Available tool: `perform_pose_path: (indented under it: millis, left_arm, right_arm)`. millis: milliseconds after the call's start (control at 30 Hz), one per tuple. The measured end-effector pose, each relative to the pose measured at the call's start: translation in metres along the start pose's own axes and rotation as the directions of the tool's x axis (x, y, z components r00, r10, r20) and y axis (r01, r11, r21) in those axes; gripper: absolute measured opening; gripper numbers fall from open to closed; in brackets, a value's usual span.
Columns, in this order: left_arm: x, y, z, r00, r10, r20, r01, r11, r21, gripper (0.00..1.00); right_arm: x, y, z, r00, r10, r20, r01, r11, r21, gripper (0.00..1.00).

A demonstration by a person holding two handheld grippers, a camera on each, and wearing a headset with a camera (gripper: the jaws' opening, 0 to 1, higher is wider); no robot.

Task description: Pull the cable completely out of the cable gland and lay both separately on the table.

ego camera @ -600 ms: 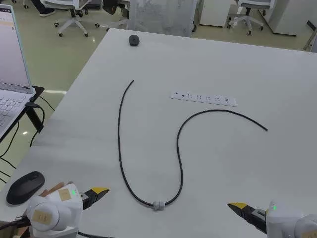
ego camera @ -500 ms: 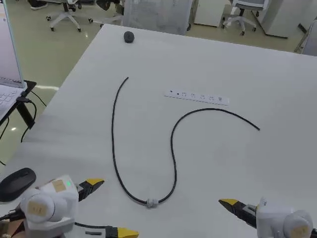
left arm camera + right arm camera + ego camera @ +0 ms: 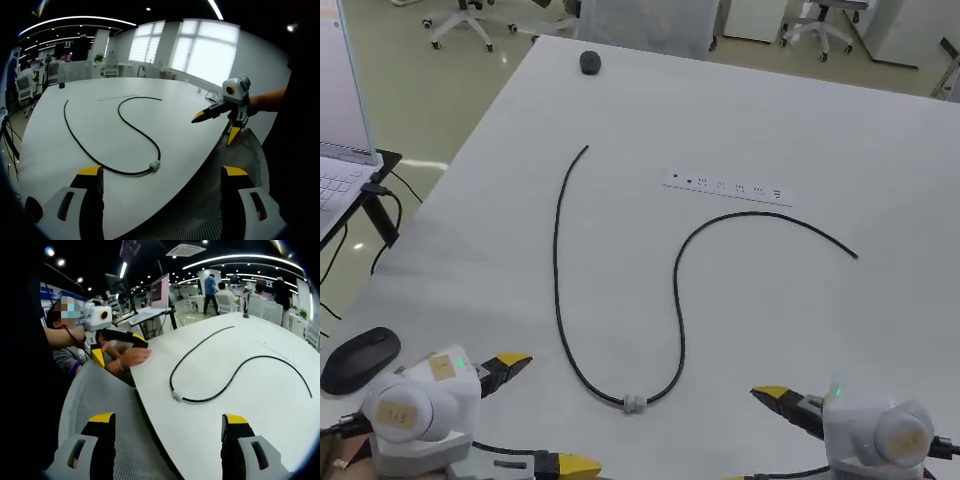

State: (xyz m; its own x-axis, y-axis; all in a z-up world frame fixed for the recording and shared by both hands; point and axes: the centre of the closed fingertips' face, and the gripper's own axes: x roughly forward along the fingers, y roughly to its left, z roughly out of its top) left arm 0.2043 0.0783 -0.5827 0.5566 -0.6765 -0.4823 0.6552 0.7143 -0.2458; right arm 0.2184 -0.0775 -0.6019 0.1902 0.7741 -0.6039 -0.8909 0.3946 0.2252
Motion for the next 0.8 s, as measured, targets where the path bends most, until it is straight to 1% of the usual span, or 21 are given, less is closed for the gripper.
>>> perform_pose_path:
  millis: [33, 133, 300, 433, 533, 600, 667, 733, 800]
  left_arm:
    - [0.000, -0.001, 0.000, 1.0000, 0.000, -0.001, 0.000, 1.000, 0.002, 0.97]
    - [0.000, -0.001, 0.000, 1.0000, -0.001, 0.002, 0.001, 1.000, -0.002, 0.97]
    - [0.001, -0.001, -0.001, 1.0000, -0.001, 0.000, 0.001, 1.000, 0.003, 0.97]
    - [0.003, -0.001, -0.002, 1.0000, -0.002, 0.000, 0.002, 1.000, -0.001, 0.97]
    - [0.005, -0.003, -0.004, 1.0000, -0.010, 0.000, 0.010, 1.000, -0.013, 0.97]
    - [0.007, -0.005, -0.009, 0.9998, -0.014, -0.015, 0.014, 1.000, -0.002, 0.97]
    - [0.008, -0.006, -0.011, 0.9997, -0.015, -0.019, 0.015, 1.000, 0.000, 0.96]
    - [0.009, -0.007, -0.012, 0.9996, -0.020, -0.021, 0.020, 1.000, -0.009, 0.96]
    - [0.011, -0.009, -0.011, 0.9996, -0.022, -0.020, 0.022, 1.000, -0.010, 0.96]
  right_arm:
    - [0.002, -0.001, 0.005, 1.0000, 0.001, 0.004, 0.000, 1.000, -0.011, 0.88]
    - [0.008, -0.004, 0.012, 0.9999, 0.011, 0.009, -0.011, 1.000, -0.021, 0.88]
    - [0.016, -0.007, 0.023, 0.9996, 0.027, 0.001, -0.027, 0.998, -0.051, 0.87]
    - [0.024, -0.011, 0.024, 0.9985, 0.045, -0.031, -0.047, 0.996, -0.080, 0.86]
    - [0.030, -0.015, 0.024, 0.9976, 0.046, -0.053, -0.051, 0.994, -0.093, 0.84]
    - [0.033, -0.019, 0.023, 0.9965, 0.041, -0.073, -0.049, 0.994, -0.100, 0.83]
    - [0.036, -0.021, 0.023, 0.9961, 0.045, -0.076, -0.054, 0.992, -0.111, 0.78]
    - [0.040, -0.025, 0.021, 0.9949, 0.039, -0.093, -0.050, 0.992, -0.116, 0.79]
    - [0.043, -0.024, 0.022, 0.9938, 0.050, -0.099, -0.062, 0.990, -0.125, 0.79]
